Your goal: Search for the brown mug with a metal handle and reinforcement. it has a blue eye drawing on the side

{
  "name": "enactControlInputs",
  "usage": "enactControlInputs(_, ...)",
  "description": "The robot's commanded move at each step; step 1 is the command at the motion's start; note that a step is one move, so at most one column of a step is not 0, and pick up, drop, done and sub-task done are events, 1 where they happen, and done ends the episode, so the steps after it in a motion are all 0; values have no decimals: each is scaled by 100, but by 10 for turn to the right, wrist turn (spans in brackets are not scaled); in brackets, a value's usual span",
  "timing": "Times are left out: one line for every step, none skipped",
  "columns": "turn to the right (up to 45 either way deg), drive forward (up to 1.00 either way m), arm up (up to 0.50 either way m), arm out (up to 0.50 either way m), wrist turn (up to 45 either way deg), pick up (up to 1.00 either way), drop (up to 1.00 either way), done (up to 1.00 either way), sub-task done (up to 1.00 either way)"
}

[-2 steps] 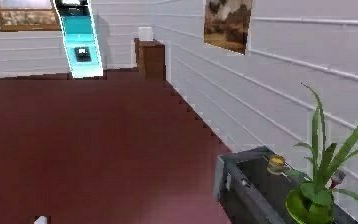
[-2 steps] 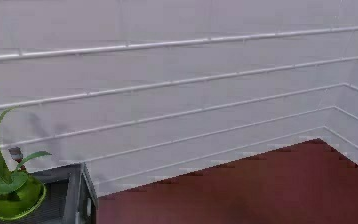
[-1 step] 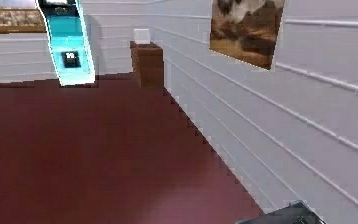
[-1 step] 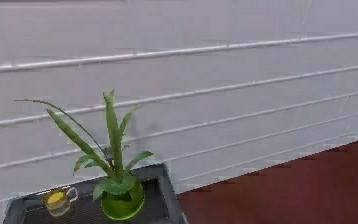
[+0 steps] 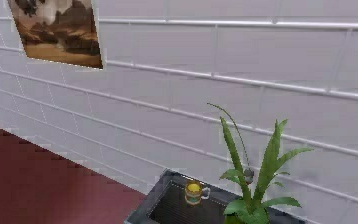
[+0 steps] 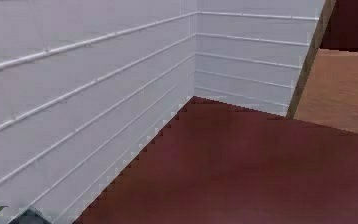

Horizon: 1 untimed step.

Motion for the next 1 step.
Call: enactControlInputs(0,0,0,0,0,0,0,100,0)
